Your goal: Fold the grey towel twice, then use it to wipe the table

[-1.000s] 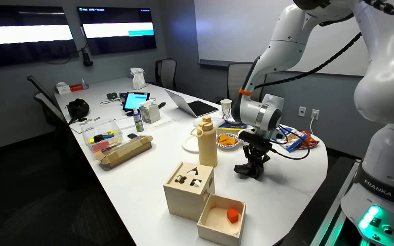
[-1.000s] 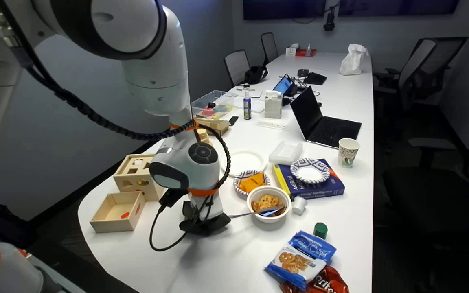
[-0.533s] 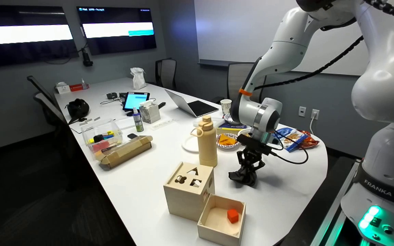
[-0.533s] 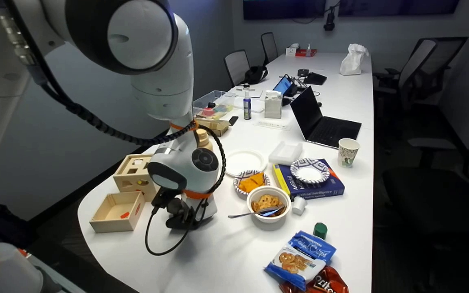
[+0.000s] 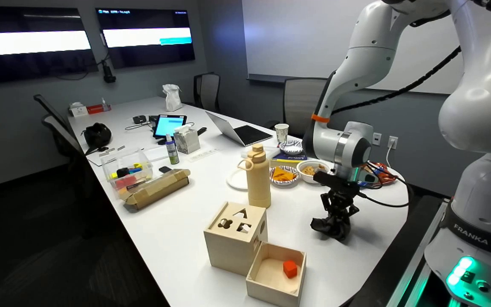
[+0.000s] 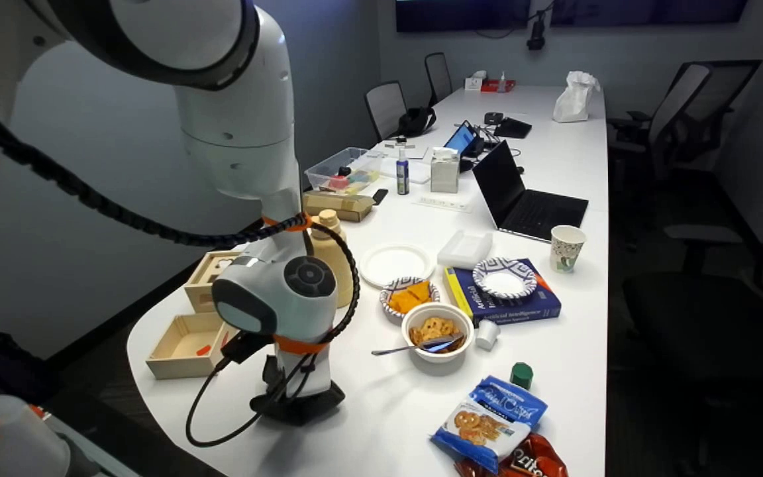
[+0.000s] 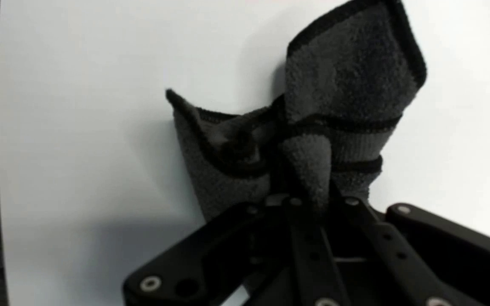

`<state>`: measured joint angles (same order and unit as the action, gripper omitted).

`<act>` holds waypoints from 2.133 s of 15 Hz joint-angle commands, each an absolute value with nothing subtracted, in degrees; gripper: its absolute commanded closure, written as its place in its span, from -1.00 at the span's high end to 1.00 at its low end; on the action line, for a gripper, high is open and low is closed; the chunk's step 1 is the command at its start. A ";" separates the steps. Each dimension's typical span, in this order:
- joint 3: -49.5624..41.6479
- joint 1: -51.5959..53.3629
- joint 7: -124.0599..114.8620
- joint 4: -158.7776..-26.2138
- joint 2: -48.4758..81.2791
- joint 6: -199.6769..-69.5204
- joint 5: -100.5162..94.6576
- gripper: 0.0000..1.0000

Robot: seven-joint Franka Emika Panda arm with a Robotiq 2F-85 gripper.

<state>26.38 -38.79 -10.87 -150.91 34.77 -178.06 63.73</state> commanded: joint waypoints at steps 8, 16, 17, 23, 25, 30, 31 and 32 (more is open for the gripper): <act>29.52 -46.69 -10.13 -144.84 39.74 -192.66 64.63 -0.95; 35.10 -43.07 -7.25 -139.37 44.60 -189.25 56.42 -0.95; 35.59 -42.70 -6.85 -139.47 44.64 -189.02 55.74 -0.95; 37.48 -39.25 -5.51 -138.12 45.39 -185.75 51.83 -0.95; 35.87 -36.80 -6.71 -138.43 44.37 -184.47 52.25 -0.95; 36.60 -37.02 -5.79 -140.00 42.00 -185.06 52.23 0.17; 36.97 -36.90 -5.77 -141.04 40.50 -185.20 52.50 0.30; 37.44 -37.20 -5.55 -142.28 38.89 -185.44 52.77 0.44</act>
<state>36.94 -37.16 -5.97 -138.92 43.65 -186.26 52.76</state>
